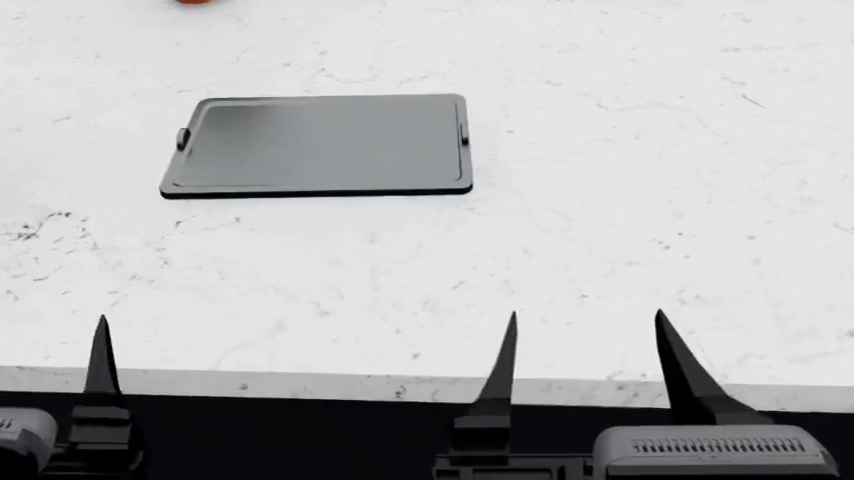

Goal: Pick up the bowl with cake and place it on the tray. Pick up the cupcake and place it on the tray.

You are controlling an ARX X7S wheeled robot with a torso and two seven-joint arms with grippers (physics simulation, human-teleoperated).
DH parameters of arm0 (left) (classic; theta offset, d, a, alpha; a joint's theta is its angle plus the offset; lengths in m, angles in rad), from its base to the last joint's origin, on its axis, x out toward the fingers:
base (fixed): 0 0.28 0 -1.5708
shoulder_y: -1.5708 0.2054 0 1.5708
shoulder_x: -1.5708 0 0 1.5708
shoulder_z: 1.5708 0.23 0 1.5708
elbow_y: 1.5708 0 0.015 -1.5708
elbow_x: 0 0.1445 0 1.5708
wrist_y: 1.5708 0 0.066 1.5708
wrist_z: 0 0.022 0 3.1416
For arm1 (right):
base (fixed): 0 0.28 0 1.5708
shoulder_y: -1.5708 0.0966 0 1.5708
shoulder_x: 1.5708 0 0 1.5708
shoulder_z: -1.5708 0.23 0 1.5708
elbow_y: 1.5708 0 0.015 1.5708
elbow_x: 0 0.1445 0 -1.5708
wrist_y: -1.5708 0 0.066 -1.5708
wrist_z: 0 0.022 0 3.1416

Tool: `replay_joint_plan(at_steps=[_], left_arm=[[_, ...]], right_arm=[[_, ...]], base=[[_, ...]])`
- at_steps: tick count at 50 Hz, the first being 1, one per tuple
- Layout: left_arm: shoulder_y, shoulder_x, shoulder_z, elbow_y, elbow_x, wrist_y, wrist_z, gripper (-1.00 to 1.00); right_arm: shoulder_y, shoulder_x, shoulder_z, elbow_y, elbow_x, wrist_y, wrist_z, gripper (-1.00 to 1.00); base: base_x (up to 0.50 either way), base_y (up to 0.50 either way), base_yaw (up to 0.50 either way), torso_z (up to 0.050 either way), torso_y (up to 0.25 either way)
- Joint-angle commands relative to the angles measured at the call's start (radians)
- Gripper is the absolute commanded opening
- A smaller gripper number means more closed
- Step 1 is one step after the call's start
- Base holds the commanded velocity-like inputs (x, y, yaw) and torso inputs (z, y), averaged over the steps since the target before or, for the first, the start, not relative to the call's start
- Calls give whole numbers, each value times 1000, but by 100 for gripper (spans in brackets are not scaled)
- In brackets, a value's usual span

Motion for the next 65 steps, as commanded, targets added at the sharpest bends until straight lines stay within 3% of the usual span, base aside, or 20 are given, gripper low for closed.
replay_joint_plan(at_steps=[1,35,36,43,45,65], left_arm=[[11,-25,39,8,59,35,-33,100],[21,-54,99,15,59,39,-36,100],[11,-22,54,6,27,-6,-58,100],[11,-13,32,5,1,-37,-65,100],[26,-14,27,3,-4,31,-66,100],[55,-40,36,7,-18,79,-72,100]], right_arm=[[10,10,-15,-26,12,16,7,100],[-10,34,-41,-26,32,2,30,100],[-9,33,-46,-22,30,-2,31,100],[-13,35,-49,-8,32,-18,35,100],[-16,36,-50,-5,33,-24,36,100],[-8,65,-121,1,7,10,35,100]], base=[[0,0,0,45,129],[0,0,0,46,115],[0,0,0,0,0],[0,0,0,0,0],[0,0,0,0,0],[0,444,0,0,0]])
